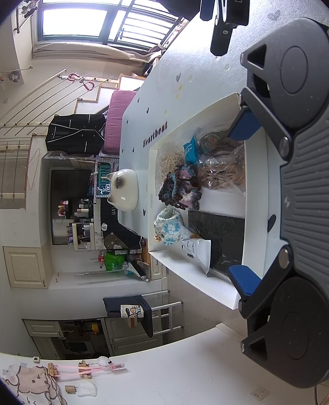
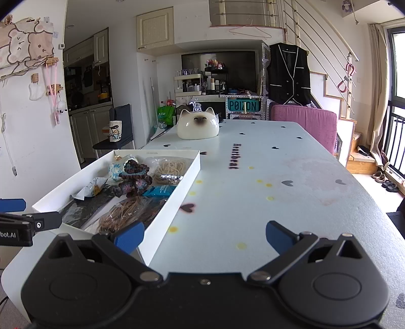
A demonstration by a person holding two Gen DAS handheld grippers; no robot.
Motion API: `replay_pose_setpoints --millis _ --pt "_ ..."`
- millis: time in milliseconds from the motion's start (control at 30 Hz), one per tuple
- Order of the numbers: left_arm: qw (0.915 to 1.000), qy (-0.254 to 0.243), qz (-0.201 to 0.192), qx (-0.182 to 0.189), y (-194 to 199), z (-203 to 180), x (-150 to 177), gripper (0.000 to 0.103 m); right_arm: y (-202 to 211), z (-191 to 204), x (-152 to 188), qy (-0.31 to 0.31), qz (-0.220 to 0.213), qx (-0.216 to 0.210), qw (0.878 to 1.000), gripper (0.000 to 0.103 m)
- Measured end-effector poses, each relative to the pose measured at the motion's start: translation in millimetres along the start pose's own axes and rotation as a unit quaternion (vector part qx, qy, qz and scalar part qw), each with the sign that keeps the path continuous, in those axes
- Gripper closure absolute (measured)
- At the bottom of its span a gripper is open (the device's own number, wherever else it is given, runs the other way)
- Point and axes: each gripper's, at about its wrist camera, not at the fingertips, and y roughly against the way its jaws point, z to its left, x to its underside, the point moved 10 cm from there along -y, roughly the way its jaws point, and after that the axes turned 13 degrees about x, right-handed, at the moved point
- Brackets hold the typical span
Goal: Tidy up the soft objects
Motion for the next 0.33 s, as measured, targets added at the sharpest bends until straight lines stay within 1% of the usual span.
replay_pose_setpoints --millis 333 --pt "1.0000 -0.001 0.001 0.001 -2.3 -0.1 0.8 0.000 0.3 -2.0 2.0 0.000 0.000 0.001 1.000 0.000"
